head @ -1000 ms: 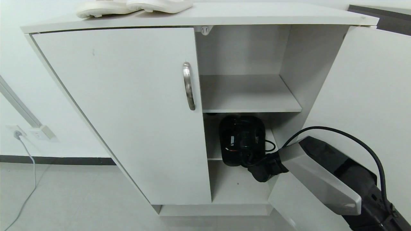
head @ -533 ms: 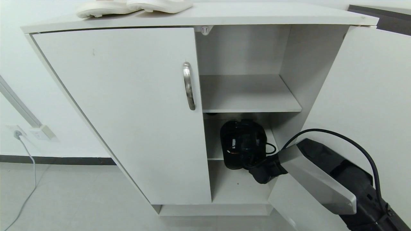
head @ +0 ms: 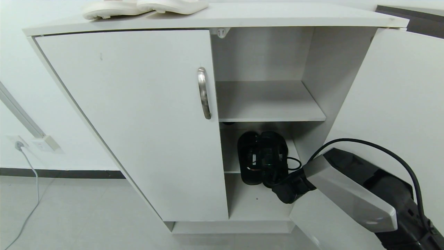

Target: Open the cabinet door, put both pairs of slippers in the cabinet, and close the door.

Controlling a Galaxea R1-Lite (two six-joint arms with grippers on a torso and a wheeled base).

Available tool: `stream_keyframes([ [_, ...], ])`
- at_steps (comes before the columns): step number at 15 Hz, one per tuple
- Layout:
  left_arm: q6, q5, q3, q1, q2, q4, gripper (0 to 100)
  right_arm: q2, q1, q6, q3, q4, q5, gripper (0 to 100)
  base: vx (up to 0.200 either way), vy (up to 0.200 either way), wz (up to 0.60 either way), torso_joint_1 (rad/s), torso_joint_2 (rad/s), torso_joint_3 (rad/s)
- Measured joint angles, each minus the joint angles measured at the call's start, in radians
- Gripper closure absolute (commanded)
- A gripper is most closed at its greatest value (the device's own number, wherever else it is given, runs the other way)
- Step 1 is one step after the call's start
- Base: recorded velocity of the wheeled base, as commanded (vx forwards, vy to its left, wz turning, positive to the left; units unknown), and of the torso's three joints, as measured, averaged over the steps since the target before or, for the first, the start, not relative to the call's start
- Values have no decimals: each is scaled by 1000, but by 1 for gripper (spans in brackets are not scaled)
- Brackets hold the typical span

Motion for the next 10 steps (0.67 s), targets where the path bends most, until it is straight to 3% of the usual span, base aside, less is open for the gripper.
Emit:
stream_keyframes([
  [10, 0, -1, 0, 0, 0, 0, 100, -243, 85, 0, 476, -228, -4, 0, 0, 0, 0, 0, 0, 0],
])
